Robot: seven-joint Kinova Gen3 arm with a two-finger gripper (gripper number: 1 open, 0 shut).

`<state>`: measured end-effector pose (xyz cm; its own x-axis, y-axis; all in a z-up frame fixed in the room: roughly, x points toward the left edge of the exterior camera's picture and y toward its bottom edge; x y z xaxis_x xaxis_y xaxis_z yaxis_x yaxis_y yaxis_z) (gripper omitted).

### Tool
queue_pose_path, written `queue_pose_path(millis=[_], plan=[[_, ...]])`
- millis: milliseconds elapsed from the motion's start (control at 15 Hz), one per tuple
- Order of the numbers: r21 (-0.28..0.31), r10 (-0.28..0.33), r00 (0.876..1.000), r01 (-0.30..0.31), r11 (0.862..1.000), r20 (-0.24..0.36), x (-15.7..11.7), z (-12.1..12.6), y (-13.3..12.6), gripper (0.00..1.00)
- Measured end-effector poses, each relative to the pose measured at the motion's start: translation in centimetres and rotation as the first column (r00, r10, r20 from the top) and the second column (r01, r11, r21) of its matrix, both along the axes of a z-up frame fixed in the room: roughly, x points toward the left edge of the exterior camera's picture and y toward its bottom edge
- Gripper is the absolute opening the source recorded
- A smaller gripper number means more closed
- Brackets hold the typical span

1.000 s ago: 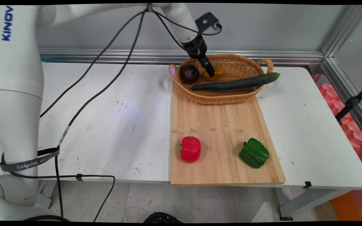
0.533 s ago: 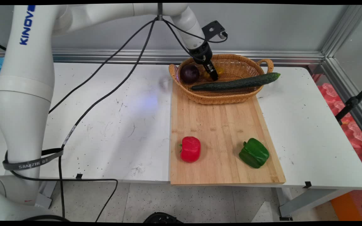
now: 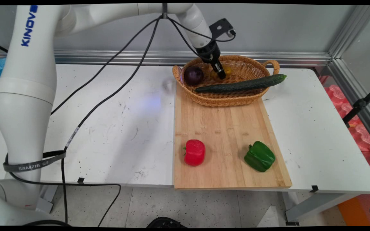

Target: Place the picked object on the cutting board

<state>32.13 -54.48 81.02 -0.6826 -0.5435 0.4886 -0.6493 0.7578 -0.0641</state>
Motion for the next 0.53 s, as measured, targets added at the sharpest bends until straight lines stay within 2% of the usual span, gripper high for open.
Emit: queue_pose_path(millis=[133, 333, 533], plan=[[-0.016, -0.011, 1.0, 0.011, 1.0, -0.007, 0.3, 1.4, 0.4, 0.0], [-0.051, -0.041, 0.999, 0.039, 0.998, -0.024, 0.9, 5.0, 1.8, 0.0], [-0.083, -0.096, 0.995, 0.093, 0.992, -0.037, 1.6, 8.7, 3.6, 0.0]])
